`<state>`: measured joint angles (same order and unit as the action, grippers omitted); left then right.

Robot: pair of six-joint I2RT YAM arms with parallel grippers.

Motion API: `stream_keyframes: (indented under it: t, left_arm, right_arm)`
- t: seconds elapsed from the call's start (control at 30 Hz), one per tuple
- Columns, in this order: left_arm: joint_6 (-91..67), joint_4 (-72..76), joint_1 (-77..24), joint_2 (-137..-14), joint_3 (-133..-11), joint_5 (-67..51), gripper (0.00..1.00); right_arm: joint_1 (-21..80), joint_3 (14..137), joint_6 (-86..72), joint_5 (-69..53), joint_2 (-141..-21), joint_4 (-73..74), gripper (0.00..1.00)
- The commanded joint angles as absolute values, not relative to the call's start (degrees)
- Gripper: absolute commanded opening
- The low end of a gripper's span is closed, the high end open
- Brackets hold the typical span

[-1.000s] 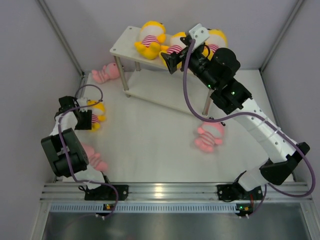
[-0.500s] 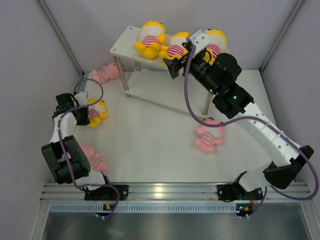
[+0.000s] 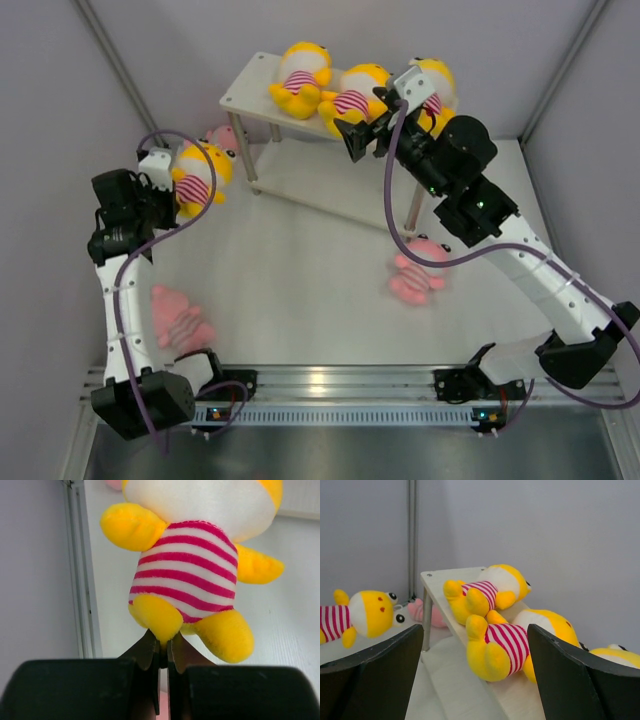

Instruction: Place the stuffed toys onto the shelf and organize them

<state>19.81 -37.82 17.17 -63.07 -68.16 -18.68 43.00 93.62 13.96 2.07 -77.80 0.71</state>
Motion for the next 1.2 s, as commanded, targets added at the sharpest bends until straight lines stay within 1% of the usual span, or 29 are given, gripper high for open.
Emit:
stream_keyframes:
  t: [0.0,0.17,0.27,0.4,0.53,0.77,1.07,1.17]
  left_arm:
    - [15.2,-38.6,17.1,-61.5,-74.5,-20.7,0.00]
    - [10.7,-38.6,16.4,-63.1,-82.9,-23.9,0.00]
    - [9.3,-38.7,15.0,-64.5,-85.8,-24.3,0.00]
    - [8.3,-38.6,10.6,-67.1,-89.9,-20.3,0.00]
    - [7.7,-38.7,2.1,-70.8,-95.8,-13.2,0.00]
    - [4.9,-38.5,0.5,-79.5,-109.8,-5.4,0.00]
    - [0.9,-38.6,0.4,-91.0,-121.3,-6.5,0.00]
    - [0.8,-38.6,-2.0,-94.4,-125.0,-6.2,0.00]
  right_arm:
    - [43.6,92.1,14.4,2.3,-74.8,-2.8,0.85]
    - [43.6,90.9,14.7,2.7,-73.8,-3.0,0.85]
    - [43.6,90.4,14.9,3.8,-73.2,-3.0,0.85]
    - [43.6,91.6,15.1,5.0,-73.4,-1.8,0.85]
    - [43.5,91.6,15.9,5.4,-73.7,-0.8,0.86]
    - [43.5,90.8,16.1,5.8,-74.2,-0.3,0.86]
    - [43.6,90.2,16.4,6.1,-73.9,-0.2,0.86]
    - [43.6,89.7,16.8,6.7,-73.8,-0.2,0.86]
